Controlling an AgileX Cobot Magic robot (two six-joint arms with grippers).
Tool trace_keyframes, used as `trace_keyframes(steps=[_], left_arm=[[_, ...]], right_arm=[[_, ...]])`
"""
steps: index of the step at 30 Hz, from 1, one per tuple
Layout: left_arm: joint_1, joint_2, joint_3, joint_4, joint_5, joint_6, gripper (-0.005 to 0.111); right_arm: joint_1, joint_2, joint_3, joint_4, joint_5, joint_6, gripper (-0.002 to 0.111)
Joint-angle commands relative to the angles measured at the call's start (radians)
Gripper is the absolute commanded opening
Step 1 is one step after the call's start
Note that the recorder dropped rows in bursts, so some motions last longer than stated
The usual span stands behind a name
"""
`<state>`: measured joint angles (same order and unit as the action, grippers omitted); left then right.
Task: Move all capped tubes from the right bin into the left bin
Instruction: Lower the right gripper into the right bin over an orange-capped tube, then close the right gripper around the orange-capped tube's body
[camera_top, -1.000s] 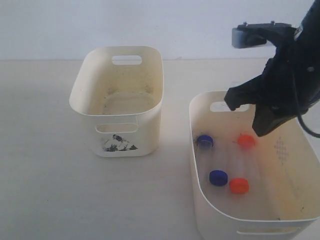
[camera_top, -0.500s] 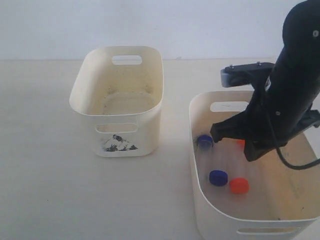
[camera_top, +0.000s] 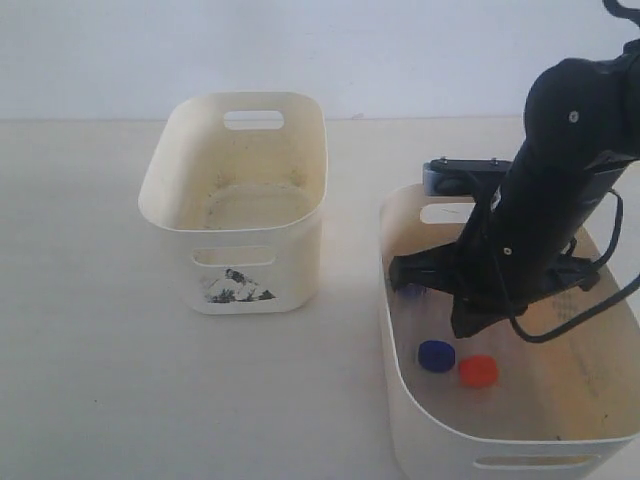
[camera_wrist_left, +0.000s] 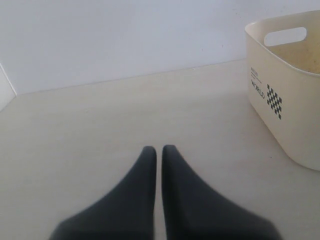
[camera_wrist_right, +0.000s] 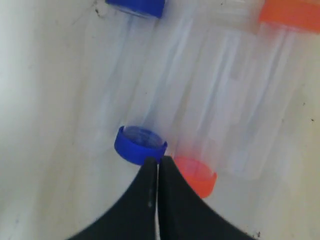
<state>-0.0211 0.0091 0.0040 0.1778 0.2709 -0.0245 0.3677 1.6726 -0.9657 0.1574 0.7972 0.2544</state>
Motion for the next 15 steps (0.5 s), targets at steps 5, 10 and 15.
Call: trace_keyframes(steps=[5, 10, 15], left_arm=[[0.001, -0.001, -0.004, -0.001, -0.009, -0.012, 0.004], [0.001, -0.001, -0.004, -0.001, -0.009, -0.012, 0.004], [0.001, -0.001, -0.004, -0.001, -0.009, -0.012, 0.004]], right_arm=[[0.002, 0.052, 0.003, -0.050, -0.106, 0.009, 0.014], [0.002, 0.052, 0.003, -0.057, -0.058, 0.030, 0.051], [0.002, 0.052, 0.003, -0.182, 0.013, 0.169, 0.051]])
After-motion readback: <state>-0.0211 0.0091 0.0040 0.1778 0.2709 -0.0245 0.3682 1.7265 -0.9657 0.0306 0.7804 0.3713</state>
